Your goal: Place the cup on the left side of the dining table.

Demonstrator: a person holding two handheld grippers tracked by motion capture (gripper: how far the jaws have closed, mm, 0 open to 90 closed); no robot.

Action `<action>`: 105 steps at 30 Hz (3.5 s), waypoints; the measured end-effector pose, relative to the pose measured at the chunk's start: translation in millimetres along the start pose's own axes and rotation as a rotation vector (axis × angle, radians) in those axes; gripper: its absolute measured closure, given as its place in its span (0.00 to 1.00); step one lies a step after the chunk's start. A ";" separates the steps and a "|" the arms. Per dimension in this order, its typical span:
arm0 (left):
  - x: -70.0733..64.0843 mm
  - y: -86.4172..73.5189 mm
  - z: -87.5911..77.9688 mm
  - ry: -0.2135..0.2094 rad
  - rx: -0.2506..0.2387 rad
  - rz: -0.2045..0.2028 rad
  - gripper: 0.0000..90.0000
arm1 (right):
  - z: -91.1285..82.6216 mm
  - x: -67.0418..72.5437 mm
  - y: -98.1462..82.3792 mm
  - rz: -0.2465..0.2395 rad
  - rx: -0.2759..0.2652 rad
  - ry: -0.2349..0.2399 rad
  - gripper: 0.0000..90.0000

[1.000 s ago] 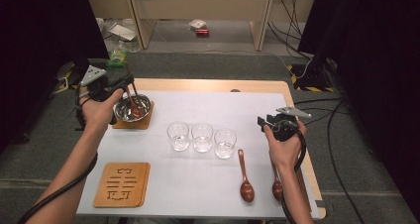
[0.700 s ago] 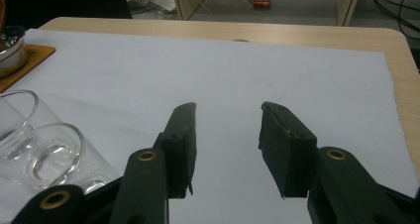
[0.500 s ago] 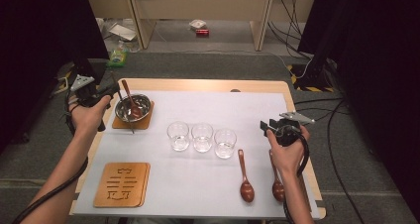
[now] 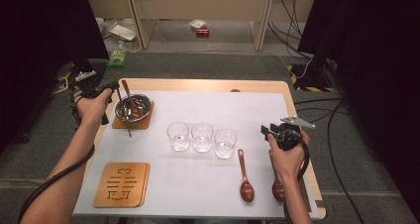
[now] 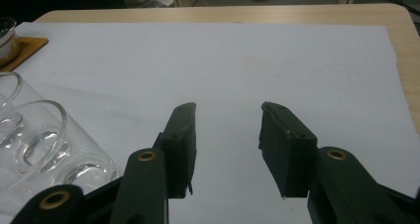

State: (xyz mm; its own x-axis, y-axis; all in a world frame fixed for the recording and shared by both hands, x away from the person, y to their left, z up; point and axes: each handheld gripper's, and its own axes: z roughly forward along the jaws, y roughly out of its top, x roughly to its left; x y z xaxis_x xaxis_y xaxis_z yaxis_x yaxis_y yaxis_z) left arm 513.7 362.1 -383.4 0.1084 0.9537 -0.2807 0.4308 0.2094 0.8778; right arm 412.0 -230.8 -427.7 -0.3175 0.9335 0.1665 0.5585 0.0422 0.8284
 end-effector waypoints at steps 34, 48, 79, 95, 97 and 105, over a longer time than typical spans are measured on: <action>11.3 -46.5 53.6 0.231 0.237 0.003 0.87 | 4.7 -3.7 -10.4 -0.008 0.025 0.004 0.64; -0.3 -37.5 20.8 0.169 0.237 0.087 0.75 | 4.0 -2.2 -10.9 -0.010 0.030 0.004 0.64; 4.3 -53.3 30.5 0.228 0.390 0.015 0.93 | 4.3 0.1 -12.8 -0.014 0.039 0.009 0.64; -2.7 -47.7 37.9 0.257 0.377 -0.005 0.91 | 5.0 -0.4 -14.0 -0.013 0.047 0.010 0.64; -3.9 -46.5 38.3 0.253 0.375 -0.011 0.90 | 5.1 -0.2 -14.0 -0.014 0.048 0.011 0.64; -5.5 -45.7 35.2 0.233 0.342 0.010 0.81 | 4.7 -0.6 -13.9 -0.013 0.047 0.009 0.64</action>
State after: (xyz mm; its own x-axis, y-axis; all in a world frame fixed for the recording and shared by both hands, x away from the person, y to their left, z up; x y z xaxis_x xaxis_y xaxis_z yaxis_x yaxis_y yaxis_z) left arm 525.0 339.7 -435.7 -0.0750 0.9869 -0.1429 0.7082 0.1536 0.6891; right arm 408.0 -230.3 -441.8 -0.3317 0.9296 0.1607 0.5896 0.0713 0.8045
